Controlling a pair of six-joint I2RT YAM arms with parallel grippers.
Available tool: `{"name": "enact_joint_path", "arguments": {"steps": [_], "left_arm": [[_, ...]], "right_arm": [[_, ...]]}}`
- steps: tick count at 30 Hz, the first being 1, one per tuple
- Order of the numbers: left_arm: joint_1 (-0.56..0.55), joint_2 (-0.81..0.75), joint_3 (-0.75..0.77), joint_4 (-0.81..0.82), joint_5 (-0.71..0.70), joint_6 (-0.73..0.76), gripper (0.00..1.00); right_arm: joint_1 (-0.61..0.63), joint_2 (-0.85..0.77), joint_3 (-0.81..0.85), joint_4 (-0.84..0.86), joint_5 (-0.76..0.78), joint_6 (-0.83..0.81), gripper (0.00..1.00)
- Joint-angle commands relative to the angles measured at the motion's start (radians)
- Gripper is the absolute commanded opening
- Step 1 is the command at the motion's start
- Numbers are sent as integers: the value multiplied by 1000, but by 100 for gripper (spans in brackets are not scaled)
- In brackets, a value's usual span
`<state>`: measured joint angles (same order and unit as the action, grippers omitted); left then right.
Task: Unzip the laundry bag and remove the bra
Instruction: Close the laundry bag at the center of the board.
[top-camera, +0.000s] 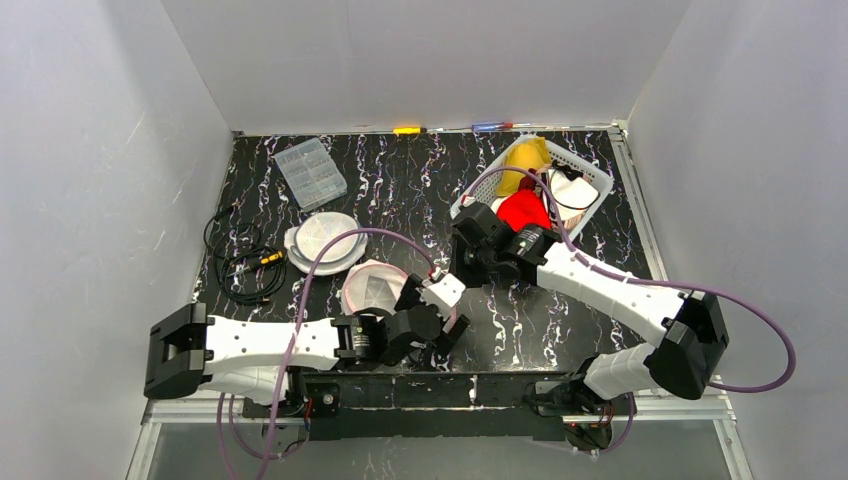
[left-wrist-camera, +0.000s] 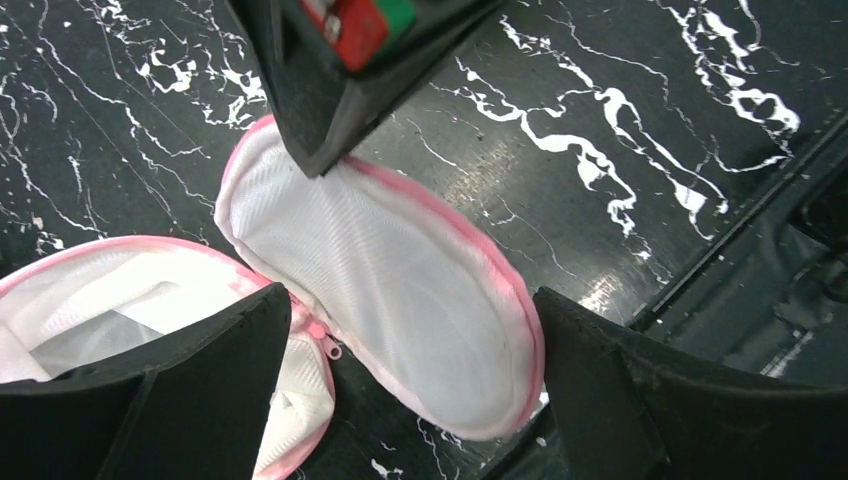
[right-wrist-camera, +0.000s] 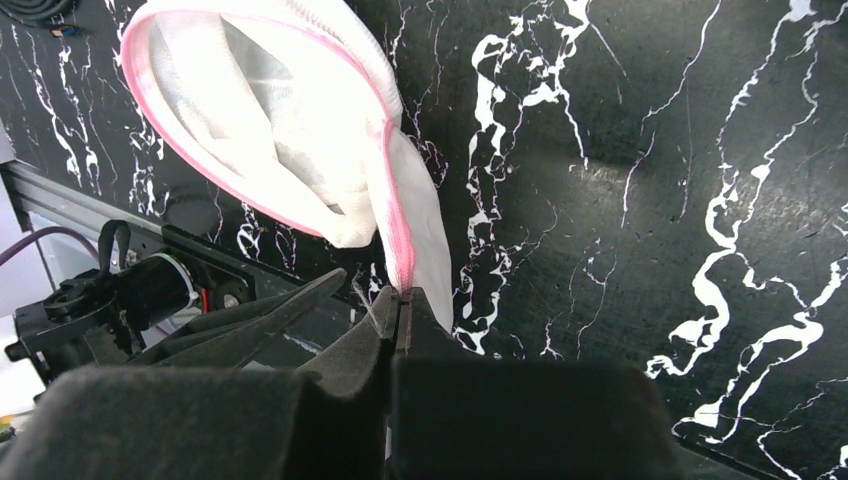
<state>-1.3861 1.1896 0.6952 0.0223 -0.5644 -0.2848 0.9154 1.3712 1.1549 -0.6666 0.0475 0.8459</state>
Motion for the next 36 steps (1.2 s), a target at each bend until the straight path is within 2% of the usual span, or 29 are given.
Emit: {"name": "enact_joint_path", "arguments": {"steps": [1, 8, 11, 13, 14, 16, 19, 22, 25, 29, 36], "left_arm": [[-5, 48, 62, -17, -108, -28, 81], [-5, 21, 41, 2, -83, -27, 34], [-5, 7, 42, -5, -75, -30, 15], [-6, -5, 43, -9, -72, -37, 1], [-7, -11, 43, -12, -71, -39, 0], [-6, -23, 44, -17, -67, -46, 0], [-7, -44, 59, -16, -38, -66, 0], [-7, -67, 79, -46, -19, -105, 0], [-7, -96, 91, -28, 19, -154, 0], [-7, -115, 107, 22, 74, -225, 0], [10, -127, 121, 30, 134, -275, 0]], "right_arm": [[-8, -40, -14, 45, -32, 27, 1], [-10, -58, -17, 39, -22, 18, 3], [-9, -78, -17, 38, -14, 4, 22], [-10, -98, -16, 36, -2, -9, 41], [-10, -110, -12, 31, 7, -20, 53], [-9, -137, -8, 10, 37, -42, 71], [-10, -188, -14, -30, 114, -102, 85], [-9, -277, -46, -49, 224, -167, 88], [-10, -404, -154, 43, 278, -249, 87], [-10, -545, -297, 162, 246, -336, 86], [-9, -649, -410, 200, 203, -350, 86]]}}
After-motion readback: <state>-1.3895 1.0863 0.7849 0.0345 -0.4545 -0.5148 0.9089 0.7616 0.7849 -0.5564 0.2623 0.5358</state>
